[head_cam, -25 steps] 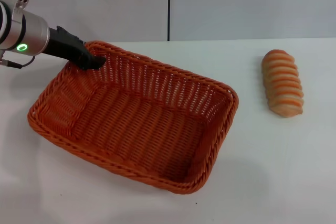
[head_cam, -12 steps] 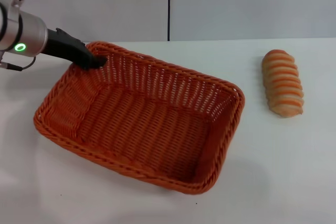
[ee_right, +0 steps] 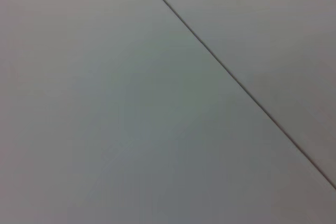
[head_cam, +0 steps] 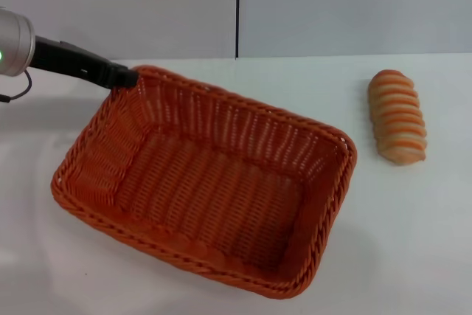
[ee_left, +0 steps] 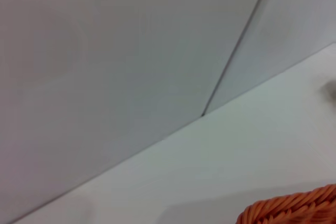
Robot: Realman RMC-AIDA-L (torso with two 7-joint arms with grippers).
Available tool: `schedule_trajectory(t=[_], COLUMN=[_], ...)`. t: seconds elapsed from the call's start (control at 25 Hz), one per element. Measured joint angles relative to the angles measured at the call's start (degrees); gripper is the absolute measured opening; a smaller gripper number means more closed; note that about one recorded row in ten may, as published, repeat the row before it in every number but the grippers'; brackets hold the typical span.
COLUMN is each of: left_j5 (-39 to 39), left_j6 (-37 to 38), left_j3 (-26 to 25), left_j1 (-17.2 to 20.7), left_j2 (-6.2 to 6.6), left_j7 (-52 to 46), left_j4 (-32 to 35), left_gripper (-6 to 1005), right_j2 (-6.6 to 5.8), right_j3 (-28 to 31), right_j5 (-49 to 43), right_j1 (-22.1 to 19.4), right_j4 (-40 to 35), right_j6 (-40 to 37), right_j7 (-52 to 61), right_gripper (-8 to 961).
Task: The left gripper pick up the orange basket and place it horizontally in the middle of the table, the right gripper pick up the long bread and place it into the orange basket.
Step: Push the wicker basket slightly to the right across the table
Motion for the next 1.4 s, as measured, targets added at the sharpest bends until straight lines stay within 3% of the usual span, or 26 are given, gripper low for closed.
schedule_trajectory(t=[0.52,0.88,1.4], left_j5=[2.21,3.12,2.65], left_j6=[1.88,1.8,1.15], left_j3=[0.83,-1.29,-4.73], left_j1=[-0.31,0.45,2.14], left_j2=[0.05,0.11,0.29], left_j7=[-4.73,-13.12,-13.21], left_j4=[-0.08,0.35,0.01], left_gripper=[187,188,213], right_j2=[-0.02,-0.08,-0.74], right_j3=[0.0,0.1,0.18], right_j5=[0.08,0.19,0.16], right_j1=[0.63,0.42,1.33], right_j4=[0.0,0.0,-0.01], right_j6=[0.75,0.91,2.37], right_j7=[0.09,0.13,-0.22], right_gripper=[780,779,779])
